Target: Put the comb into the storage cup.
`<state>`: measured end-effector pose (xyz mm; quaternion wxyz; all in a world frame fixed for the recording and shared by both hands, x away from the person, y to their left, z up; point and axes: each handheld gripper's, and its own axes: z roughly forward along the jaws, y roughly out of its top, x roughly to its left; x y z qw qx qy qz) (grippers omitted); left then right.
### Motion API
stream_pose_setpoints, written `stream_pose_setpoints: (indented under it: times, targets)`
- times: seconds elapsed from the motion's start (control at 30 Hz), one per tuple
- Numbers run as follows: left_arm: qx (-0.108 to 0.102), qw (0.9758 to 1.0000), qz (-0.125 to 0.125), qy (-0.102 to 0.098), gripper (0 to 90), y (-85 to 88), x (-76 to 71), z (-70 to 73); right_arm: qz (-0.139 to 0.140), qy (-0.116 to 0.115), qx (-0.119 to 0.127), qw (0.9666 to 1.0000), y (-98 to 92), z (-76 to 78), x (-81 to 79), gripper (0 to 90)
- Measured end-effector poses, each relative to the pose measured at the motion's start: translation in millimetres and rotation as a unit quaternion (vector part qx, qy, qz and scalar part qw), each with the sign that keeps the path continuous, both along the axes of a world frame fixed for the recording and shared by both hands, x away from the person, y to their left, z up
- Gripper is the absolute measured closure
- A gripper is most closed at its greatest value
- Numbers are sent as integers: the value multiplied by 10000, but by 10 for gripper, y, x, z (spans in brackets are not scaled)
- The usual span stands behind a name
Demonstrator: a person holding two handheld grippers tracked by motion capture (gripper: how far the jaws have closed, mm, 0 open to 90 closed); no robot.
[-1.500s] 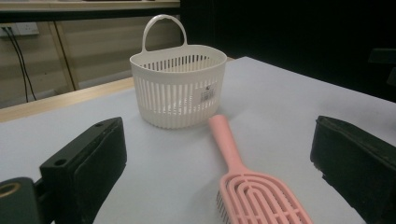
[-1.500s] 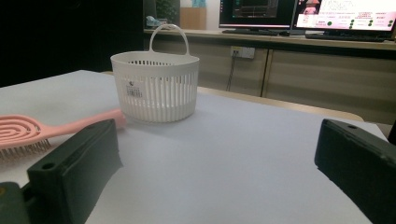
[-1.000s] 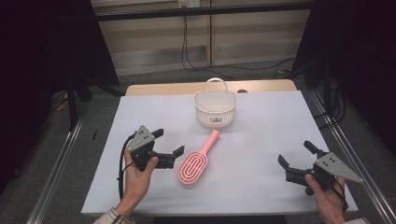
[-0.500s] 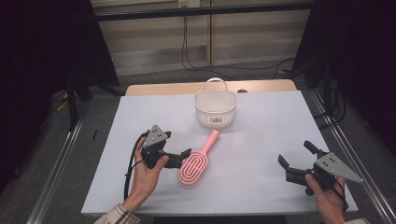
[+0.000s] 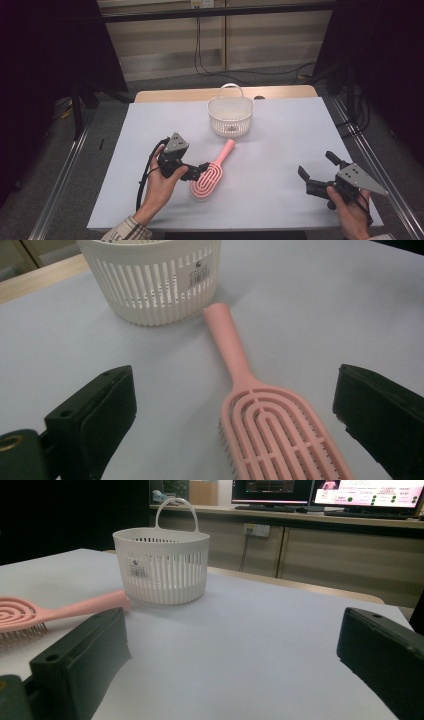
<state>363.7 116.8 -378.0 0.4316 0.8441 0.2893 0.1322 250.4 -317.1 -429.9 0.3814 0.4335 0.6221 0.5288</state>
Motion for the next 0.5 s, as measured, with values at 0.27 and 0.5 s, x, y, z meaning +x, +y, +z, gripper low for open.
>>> stream_pose_setpoints:
  times: [0.27, 0.5]
  targets:
    - [291, 9988, 7, 403, 43, -95, 46, -59, 15, 10, 3, 10000, -2, -3, 2, 0]
    - [484, 9967, -60, 645, 48, -156, 68, -42, 28, 44, 2, 10000, -2, -7, 7, 0]
